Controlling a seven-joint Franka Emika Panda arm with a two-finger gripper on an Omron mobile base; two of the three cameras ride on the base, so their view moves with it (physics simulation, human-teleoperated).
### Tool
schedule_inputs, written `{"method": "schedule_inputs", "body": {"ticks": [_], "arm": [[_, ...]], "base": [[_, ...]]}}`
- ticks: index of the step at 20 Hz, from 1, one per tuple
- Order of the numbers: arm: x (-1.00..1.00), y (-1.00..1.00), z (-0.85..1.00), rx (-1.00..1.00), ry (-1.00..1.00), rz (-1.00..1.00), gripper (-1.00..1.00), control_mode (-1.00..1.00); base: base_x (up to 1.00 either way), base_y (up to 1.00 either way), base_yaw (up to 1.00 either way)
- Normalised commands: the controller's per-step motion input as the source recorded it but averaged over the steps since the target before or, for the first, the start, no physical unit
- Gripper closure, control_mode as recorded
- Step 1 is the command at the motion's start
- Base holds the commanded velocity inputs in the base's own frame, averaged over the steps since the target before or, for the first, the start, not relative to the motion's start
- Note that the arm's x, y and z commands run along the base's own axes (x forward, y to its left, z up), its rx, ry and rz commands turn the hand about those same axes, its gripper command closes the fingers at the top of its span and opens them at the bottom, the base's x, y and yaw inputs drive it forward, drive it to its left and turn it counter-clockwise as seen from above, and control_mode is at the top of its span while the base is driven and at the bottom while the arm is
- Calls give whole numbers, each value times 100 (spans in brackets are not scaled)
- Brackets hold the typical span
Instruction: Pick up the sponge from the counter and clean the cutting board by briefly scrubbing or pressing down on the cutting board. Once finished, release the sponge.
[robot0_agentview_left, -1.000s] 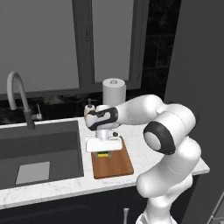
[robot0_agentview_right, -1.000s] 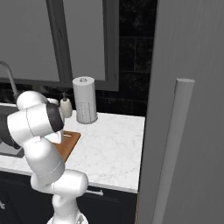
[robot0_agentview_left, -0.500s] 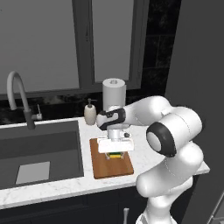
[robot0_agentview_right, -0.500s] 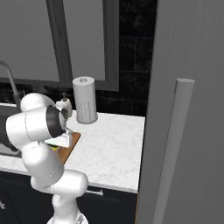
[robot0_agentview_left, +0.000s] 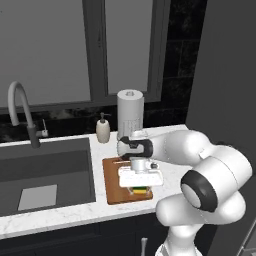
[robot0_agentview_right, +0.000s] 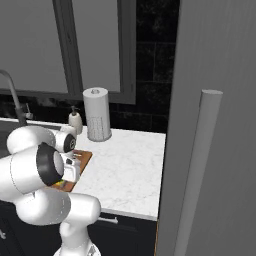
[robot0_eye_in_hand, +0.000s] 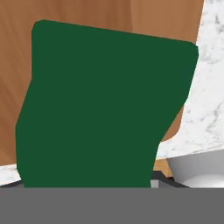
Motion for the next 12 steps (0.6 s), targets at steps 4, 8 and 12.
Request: {"method": "schedule_inputs", "body": {"ticks": [4, 8, 12], "arm": [[0, 38, 0, -6, 13, 0, 100, -100], [49, 33, -11, -5, 18, 0, 100, -100], [78, 32, -20, -2, 11, 0, 100, -100]], "base": [[0, 0, 0], [0, 0, 0], [0, 0, 0]]}}
